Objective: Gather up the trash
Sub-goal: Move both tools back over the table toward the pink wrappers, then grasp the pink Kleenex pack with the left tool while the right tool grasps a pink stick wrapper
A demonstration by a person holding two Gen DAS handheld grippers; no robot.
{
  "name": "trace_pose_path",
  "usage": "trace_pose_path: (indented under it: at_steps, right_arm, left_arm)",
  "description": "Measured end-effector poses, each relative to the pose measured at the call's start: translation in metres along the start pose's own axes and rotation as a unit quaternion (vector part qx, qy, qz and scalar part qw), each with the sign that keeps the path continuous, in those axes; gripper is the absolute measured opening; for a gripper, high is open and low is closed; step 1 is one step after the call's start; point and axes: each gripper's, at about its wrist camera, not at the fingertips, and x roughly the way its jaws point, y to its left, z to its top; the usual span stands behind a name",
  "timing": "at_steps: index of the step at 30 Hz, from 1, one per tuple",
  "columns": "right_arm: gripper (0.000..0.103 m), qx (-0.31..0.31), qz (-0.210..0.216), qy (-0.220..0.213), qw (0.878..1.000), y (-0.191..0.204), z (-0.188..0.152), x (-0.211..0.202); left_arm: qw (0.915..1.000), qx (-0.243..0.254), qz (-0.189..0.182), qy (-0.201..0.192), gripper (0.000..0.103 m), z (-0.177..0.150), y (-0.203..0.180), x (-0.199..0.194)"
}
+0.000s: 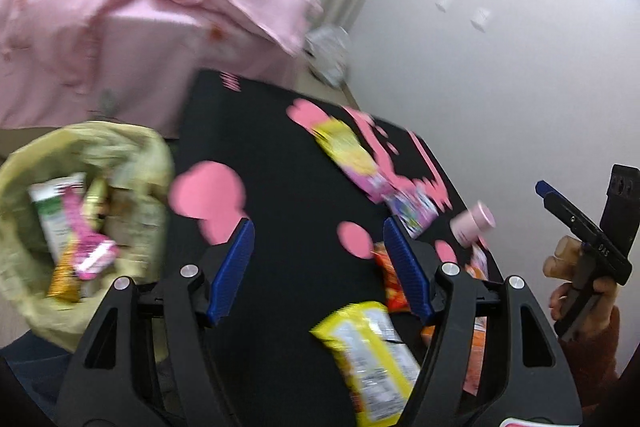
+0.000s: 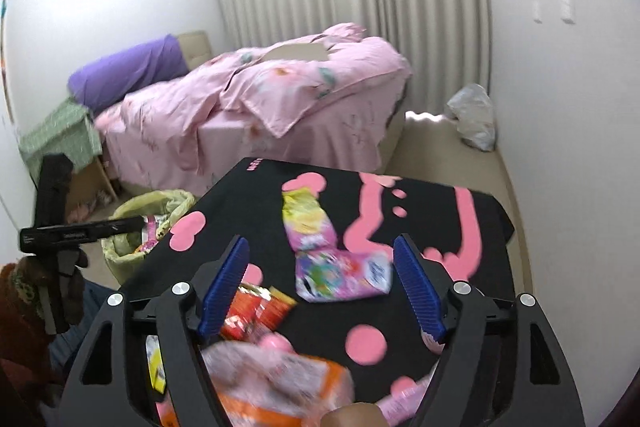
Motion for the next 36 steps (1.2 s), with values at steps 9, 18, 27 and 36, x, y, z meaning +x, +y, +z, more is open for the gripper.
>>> trace_pose_path:
  at_steps: [9,18,27,36]
  right_arm:
    - [0.073,0.025,-0.035,0.073,0.996,-0.047,-0.062,-0.004]
    - [0.073,0.08,-0.079,0.087,0.99,-0.075,-0.107,-0.006]
    - [0.073,0.094,-0.118,0.112,0.982,-0.08,-0.129,-0.008]
    - [0.073,0.099,-0.113,0.11,0.983,-0.074,-0.132,0.005]
  left_arm:
    - [0.9934,0.093,-0.036,0.057,0.064,-0.007,-0.067,0.053]
    - [0.9372,0.325,-0.082,0.097,0.064,0.026,-0.153,0.144]
    - [0.9065,0.35,-0.012,0.236,0.056,0.019,-0.164,0.235]
    - [0.9371,0.295,0.025,0.184,0.021,0.015,-0.146,0.191]
